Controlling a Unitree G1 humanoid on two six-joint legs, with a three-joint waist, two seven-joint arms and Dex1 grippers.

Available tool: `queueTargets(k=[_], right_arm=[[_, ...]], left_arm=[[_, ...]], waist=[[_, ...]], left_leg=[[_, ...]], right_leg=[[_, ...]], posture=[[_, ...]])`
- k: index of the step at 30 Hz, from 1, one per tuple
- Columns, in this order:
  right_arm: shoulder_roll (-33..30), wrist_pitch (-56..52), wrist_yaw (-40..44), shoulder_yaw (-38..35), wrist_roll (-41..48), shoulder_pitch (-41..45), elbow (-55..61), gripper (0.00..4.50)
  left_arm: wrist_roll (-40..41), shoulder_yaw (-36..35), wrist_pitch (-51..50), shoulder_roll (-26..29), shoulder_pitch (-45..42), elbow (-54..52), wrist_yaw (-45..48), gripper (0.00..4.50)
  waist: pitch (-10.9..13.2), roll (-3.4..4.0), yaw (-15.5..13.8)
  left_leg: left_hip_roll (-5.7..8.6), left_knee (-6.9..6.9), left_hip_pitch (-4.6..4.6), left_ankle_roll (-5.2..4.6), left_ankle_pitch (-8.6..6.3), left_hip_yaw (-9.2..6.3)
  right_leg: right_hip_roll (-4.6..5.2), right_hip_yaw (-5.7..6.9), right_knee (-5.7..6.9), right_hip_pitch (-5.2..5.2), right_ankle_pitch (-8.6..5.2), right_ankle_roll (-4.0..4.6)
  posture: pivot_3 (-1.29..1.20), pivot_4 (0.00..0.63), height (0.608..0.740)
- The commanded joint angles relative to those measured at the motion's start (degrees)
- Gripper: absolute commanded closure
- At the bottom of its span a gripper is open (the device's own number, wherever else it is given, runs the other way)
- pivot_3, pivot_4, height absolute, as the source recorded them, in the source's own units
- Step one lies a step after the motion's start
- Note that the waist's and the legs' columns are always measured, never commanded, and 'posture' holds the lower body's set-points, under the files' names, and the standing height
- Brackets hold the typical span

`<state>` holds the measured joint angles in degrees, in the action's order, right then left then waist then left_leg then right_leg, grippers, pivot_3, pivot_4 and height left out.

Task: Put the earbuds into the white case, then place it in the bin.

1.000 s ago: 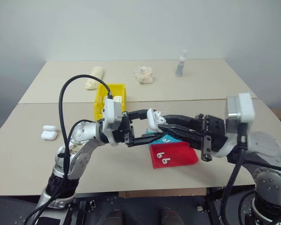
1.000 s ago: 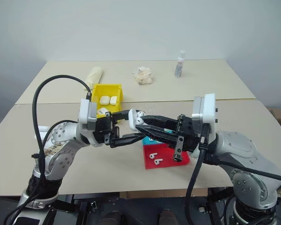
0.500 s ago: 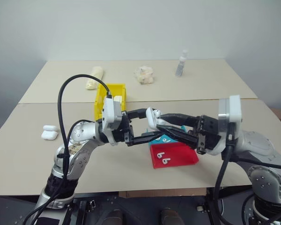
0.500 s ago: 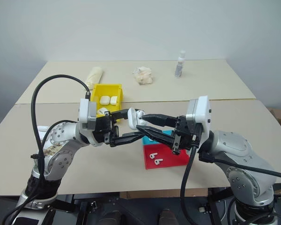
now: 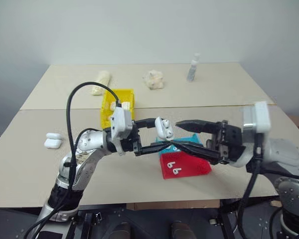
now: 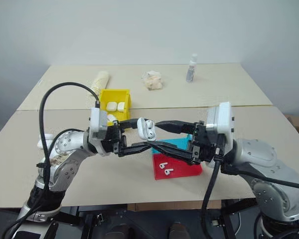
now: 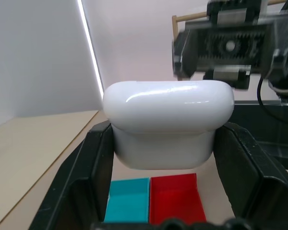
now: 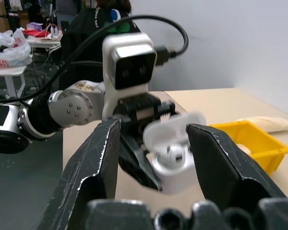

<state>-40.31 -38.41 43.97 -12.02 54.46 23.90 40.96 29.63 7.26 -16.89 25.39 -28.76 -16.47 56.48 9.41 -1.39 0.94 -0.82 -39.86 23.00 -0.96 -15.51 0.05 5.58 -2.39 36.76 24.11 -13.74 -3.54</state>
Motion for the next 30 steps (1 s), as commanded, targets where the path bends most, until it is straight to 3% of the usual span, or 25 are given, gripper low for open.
queueTargets(k=[1, 6, 16, 30], right_arm=[[-2.4, -1.9, -2.9, 0.0, 2.9, 5.5, 1.0, 2.69], [-5.2, -6.4, -7.8, 8.3, -2.8, 11.9, 2.6, 4.47], [-7.1, -5.0, -8.1, 15.6, -14.1, 10.8, 5.1, 4.47], [-8.7, -3.0, -5.5, 11.8, -18.2, 8.9, 2.6, 4.47]], left_arm=[[-3.2, 1.9, 2.0, -0.8, -1.9, 0.8, -0.6, 1.72], [-6.8, 3.9, -0.7, -3.8, -4.7, 1.6, -5.8, 1.72], [-5.8, 2.6, -1.0, -4.6, -5.1, 0.6, -6.5, 1.72], [-5.9, 1.9, 1.0, -4.3, -4.0, 1.4, -5.4, 1.72]], waist=[[0.0, 0.0, 0.0], [0.0, 0.0, -0.2], [0.0, 0.0, -0.2], [0.0, 0.0, -0.2]], left_leg=[[-0.01, 0.01, -0.04, 0.0, 0.0, -0.02], [-0.01, -0.01, 0.07, -0.02, -0.01, -0.03], [-0.01, -0.04, 0.15, -0.04, -0.02, -0.07], [-0.01, -0.04, 0.16, -0.04, -0.02, -0.05]], right_leg=[[-0.02, 0.02, -0.01, -0.03, 0.0, 0.0], [-0.01, 0.04, 0.01, 0.0, 0.0, 0.0], [-0.01, 0.08, 0.01, 0.05, 0.02, -0.02], [-0.01, 0.09, 0.01, 0.03, 0.02, -0.02]], posture=[[0.0, 0.15, 0.74], [0.0, 0.15, 0.74], [0.0, 0.15, 0.74], [0.0, 0.15, 0.74]])
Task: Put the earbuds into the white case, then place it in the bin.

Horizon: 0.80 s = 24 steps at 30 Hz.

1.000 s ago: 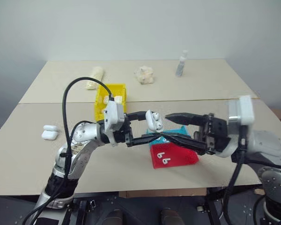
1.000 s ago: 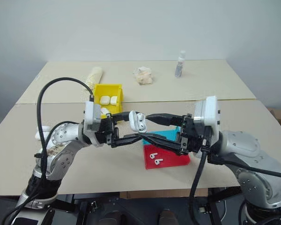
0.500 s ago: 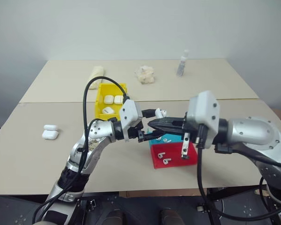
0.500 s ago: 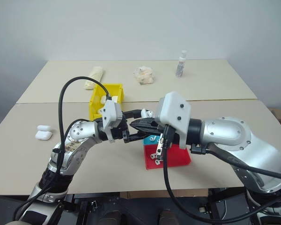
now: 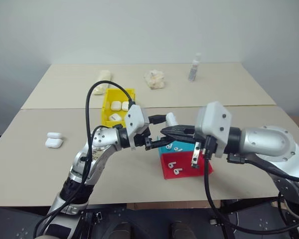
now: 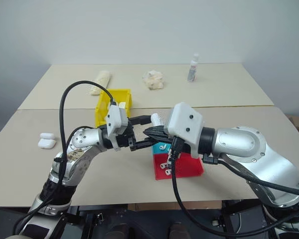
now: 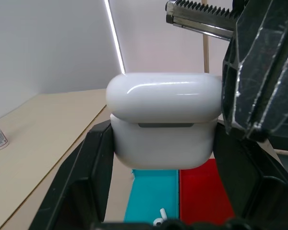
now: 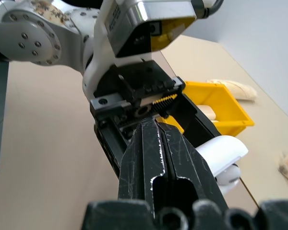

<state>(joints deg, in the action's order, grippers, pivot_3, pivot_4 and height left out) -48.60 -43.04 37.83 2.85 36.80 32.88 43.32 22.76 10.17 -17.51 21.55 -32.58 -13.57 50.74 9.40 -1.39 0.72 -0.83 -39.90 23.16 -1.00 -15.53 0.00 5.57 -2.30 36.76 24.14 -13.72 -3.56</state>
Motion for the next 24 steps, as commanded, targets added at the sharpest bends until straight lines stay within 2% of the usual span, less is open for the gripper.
queueTargets(k=[1, 6, 11, 15, 20, 24], right_arm=[[-0.3, 1.8, 0.7, -3.5, -0.3, -0.2, 0.4, 4.47], [-0.4, 1.9, 1.1, -5.9, 0.3, -1.2, 1.2, 4.47], [3.1, 3.1, 0.7, -14.6, 8.9, -1.1, 1.3, 4.47], [3.0, 2.9, -0.4, -18.2, 11.3, -1.8, 0.1, 4.47], [2.2, 2.8, -0.8, -15.7, 7.8, -5.1, -0.8, 4.47], [2.1, 2.9, -0.8, -13.2, 6.1, -6.1, -0.4, 4.47]], left_arm=[[0.9, -1.1, 1.8, -0.4, -0.1, -1.4, 0.4, 1.72], [0.5, -1.5, 2.1, -0.4, 0.4, -1.6, -0.2, 1.72], [-1.4, -4.1, 4.7, -0.5, 0.1, 0.3, -3.2, 1.72], [-8.4, -7.2, 5.3, -2.7, -7.0, 8.6, -15.4, 1.72], [-21.2, -7.3, -0.1, -3.6, -18.1, 24.3, -33.7, 1.72], [-27.5, -5.3, 1.5, -2.6, -19.9, 32.7, -38.3, 1.72]], waist=[[0.0, 0.0, 0.0], [0.0, 0.0, 0.0], [0.0, 0.0, 0.0], [0.0, -0.02, -0.3], [0.0, -0.04, -0.8], [0.0, -0.04, -0.3]], left_leg=[[0.0, 0.0, 0.0, 0.0, 0.0, 0.0], [0.0, 0.01, 0.0, 0.0, 0.0, -0.01], [-0.01, 0.01, -0.01, 0.0, 0.0, -0.01], [0.0, -0.02, -0.03, 0.0, 0.0, -0.02], [0.06, -0.11, 0.0, -0.02, -0.01, 0.05], [0.08, 0.04, 0.05, -0.05, -0.02, 0.07]], right_leg=[[0.0, -0.01, 0.0, 0.01, 0.0, 0.0], [0.0, -0.01, 0.01, 0.01, 0.0, 0.0], [-0.01, -0.01, 0.0, 0.01, 0.0, 0.0], [0.0, -0.01, -0.01, -0.02, 0.0, 0.0], [0.01, 0.06, -0.02, -0.11, 0.03, -0.06], [0.03, 0.0, -0.05, 0.06, 0.03, -0.06]], posture=[[0.0, 0.15, 0.74], [0.0, 0.15, 0.74], [0.0, 0.15, 0.74], [0.0, 0.15, 0.74], [0.0, 0.15, 0.74], [0.0, 0.15, 0.74]])
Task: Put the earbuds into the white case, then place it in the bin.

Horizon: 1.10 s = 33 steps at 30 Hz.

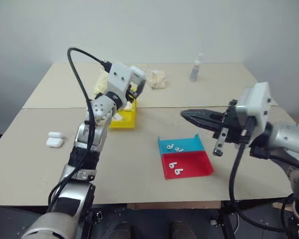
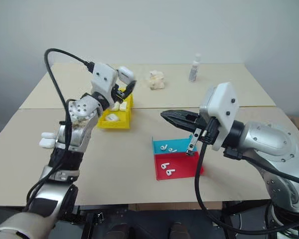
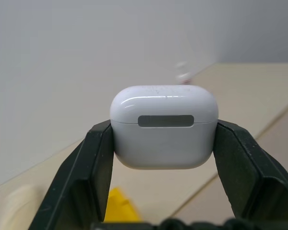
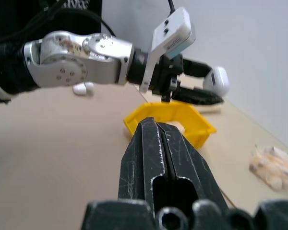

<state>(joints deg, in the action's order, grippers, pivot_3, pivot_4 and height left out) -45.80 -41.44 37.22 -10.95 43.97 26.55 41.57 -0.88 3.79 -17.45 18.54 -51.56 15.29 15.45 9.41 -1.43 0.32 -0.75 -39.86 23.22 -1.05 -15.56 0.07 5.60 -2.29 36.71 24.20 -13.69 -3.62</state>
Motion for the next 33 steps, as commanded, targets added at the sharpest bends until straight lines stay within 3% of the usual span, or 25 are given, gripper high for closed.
queueTargets(k=[1, 6, 7, 10, 11, 16, 19, 25, 33], right_arm=[[-0.8, 1.3, -0.1, 0.8, -1.2, 0.1, 1.3, 4.47], [-1.2, 1.0, -0.3, 1.5, -2.3, -0.5, 1.3, 4.47], [-1.4, 0.9, -0.3, 1.7, -2.6, -0.7, 1.3, 4.5], [-1.7, 0.8, -0.1, 1.9, -3.1, -1.4, 1.4, 4.5], [-1.7, 0.8, -0.1, 1.9, -3.3, -1.6, 1.5, 4.5], [-2.5, 0.9, 0.1, 1.7, -4.0, -2.3, 1.5, 4.5], [-4.1, 1.6, 2.1, 0.0, -4.0, -4.6, 1.4, 4.5], [-11.1, 6.5, 13.8, -7.3, -5.8, -15.3, -0.1, 4.5], [-16.8, 19.0, 32.9, -22.3, -13.0, -30.7, -9.9, 4.5]], left_arm=[[-4.2, 0.7, 0.2, 0.0, -1.8, 5.8, -4.0, 1.72], [-7.0, 1.3, 1.9, -0.1, -4.2, 14.5, -6.9, 1.72], [-7.6, 1.5, 3.2, 0.0, -4.6, 16.2, -7.6, 1.0], [-7.6, 0.9, 3.3, -0.6, -6.6, 19.6, -8.3, 0.12], [-7.4, 1.1, 4.1, -0.6, -6.7, 19.7, -7.6, 0.02], [-5.4, 1.5, 7.1, -0.7, -3.4, 14.1, -1.9, 0.02], [4.9, -1.2, -1.0, 0.2, 0.8, 3.5, 10.9, 0.02], [23.9, -5.7, -6.1, 10.0, 13.2, -16.4, 36.0, 0.02], [31.4, -10.0, -7.8, 26.3, 26.2, -28.1, 51.4, 0.02]], waist=[[0.0, -0.01, 0.2], [0.0, -0.01, 0.2], [0.0, -0.01, 0.2], [0.0, -0.02, 0.1], [0.0, -0.02, 0.1], [0.0, -0.02, 0.1], [0.0, -0.01, 0.2], [0.0, 0.0, 0.7], [0.0, 0.0, 0.3]], left_leg=[[0.0, 0.0, 0.04, 0.03, 0.02, 0.01], [0.0, -0.05, 0.06, 0.09, 0.05, 0.06], [0.0, -0.05, 0.07, 0.09, 0.05, 0.07], [0.0, -0.04, 0.1, 0.09, 0.05, 0.11], [0.01, -0.04, 0.13, 0.09, 0.05, 0.12], [0.02, -0.05, 0.11, 0.09, 0.06, 0.14], [0.01, -0.03, 0.1, 0.09, 0.06, 0.14], [-0.09, 0.01, 0.01, 0.08, 0.05, 0.06], [-0.1, 0.02, -0.38, 0.04, 0.02, 0.14]], right_leg=[[-0.01, 0.02, 0.02, 0.05, 0.0, 0.0], [0.0, 0.07, 0.07, 0.01, 0.0, 0.0], [0.0, 0.08, 0.07, 0.01, 0.0, 0.0], [0.0, 0.1, 0.04, 0.02, 0.0, 0.0], [0.01, 0.11, 0.03, 0.03, 0.0, 0.0], [0.03, 0.11, 0.06, 0.02, 0.0, 0.0], [0.03, 0.1, 0.05, 0.02, 0.0, 0.0], [-0.03, -0.01, 0.09, 0.05, 0.0, 0.01], [-0.04, -0.02, -0.04, -0.4, -0.02, 0.0]], posture=[[0.0, 0.15, 0.74], [0.0, 0.15, 0.74], [0.0, 0.15, 0.74], [0.0, 0.15, 0.74], [0.0, 0.15, 0.74], [0.0, 0.15, 0.74], [0.0, 0.15, 0.74], [0.0, 0.15, 0.74], [0.0, 0.15, 0.74]])
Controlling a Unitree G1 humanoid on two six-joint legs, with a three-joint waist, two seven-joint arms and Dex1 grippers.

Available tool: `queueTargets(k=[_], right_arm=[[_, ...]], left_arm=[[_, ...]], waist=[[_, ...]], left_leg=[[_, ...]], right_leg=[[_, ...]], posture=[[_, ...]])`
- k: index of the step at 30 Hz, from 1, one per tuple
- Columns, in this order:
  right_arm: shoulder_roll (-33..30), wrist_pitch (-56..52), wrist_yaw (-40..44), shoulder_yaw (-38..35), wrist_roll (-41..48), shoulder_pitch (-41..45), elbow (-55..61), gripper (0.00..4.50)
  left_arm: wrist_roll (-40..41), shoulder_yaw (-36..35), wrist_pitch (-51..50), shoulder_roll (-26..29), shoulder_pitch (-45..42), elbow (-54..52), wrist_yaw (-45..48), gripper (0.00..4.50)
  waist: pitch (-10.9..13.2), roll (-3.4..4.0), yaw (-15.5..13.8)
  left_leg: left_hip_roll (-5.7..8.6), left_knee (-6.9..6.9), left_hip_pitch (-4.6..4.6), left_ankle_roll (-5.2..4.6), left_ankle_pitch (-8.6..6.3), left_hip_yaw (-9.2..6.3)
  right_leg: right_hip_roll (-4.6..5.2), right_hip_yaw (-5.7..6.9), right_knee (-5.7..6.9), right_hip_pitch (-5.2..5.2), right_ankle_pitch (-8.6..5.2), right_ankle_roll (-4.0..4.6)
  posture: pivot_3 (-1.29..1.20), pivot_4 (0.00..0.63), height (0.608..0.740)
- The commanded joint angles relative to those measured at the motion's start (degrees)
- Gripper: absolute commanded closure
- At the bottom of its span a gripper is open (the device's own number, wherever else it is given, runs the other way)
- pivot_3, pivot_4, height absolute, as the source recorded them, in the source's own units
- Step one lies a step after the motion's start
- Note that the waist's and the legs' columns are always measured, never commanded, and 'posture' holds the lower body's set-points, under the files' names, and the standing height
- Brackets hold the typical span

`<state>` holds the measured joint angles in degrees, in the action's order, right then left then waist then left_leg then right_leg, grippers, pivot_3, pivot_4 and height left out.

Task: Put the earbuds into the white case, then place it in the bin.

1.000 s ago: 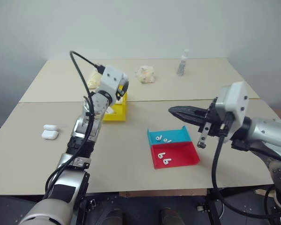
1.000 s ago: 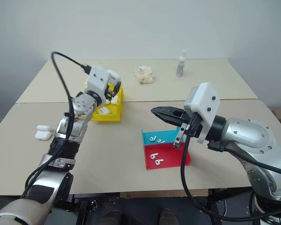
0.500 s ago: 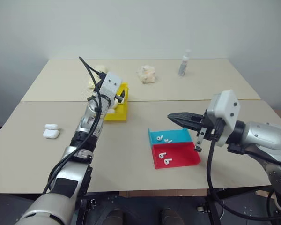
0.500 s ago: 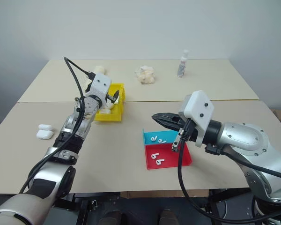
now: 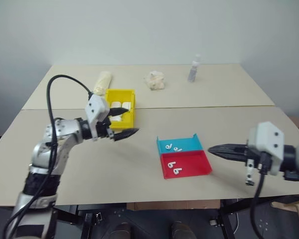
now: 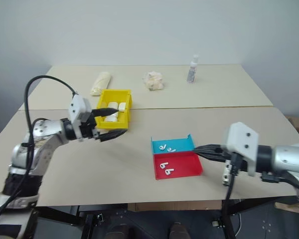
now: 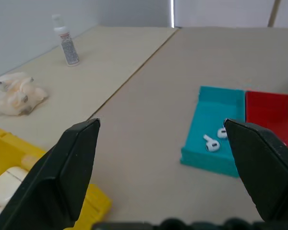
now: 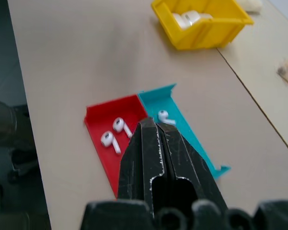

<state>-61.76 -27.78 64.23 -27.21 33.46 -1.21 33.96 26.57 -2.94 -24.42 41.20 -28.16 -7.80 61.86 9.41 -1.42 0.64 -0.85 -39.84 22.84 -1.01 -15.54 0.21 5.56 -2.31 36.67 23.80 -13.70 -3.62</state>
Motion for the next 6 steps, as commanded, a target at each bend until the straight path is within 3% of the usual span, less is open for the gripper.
queueTargets(k=[1, 6], right_arm=[[-0.8, 6.6, 7.5, -7.4, -3.1, -4.5, -3.2, 4.5], [-1.1, 10.8, 10.5, -9.2, -6.6, -7.8, -6.9, 4.5]], left_arm=[[4.5, -3.9, -1.2, 5.1, 4.5, -6.1, 5.8, 0.02], [6.9, -6.2, -0.4, 8.7, 10.3, -9.9, 8.7, 0.02]], waist=[[0.0, 0.0, 0.0], [0.0, 0.0, 0.0]], left_leg=[[-0.01, 0.0, 0.05, -0.01, 0.0, 0.0], [-0.02, -0.02, 0.03, -0.04, -0.02, 0.01]], right_leg=[[-0.01, 0.02, 0.02, 0.04, 0.0, 0.0], [0.01, -0.05, -0.05, 0.08, 0.0, 0.0]], posture=[[0.0, 0.15, 0.74], [0.0, 0.15, 0.74]])
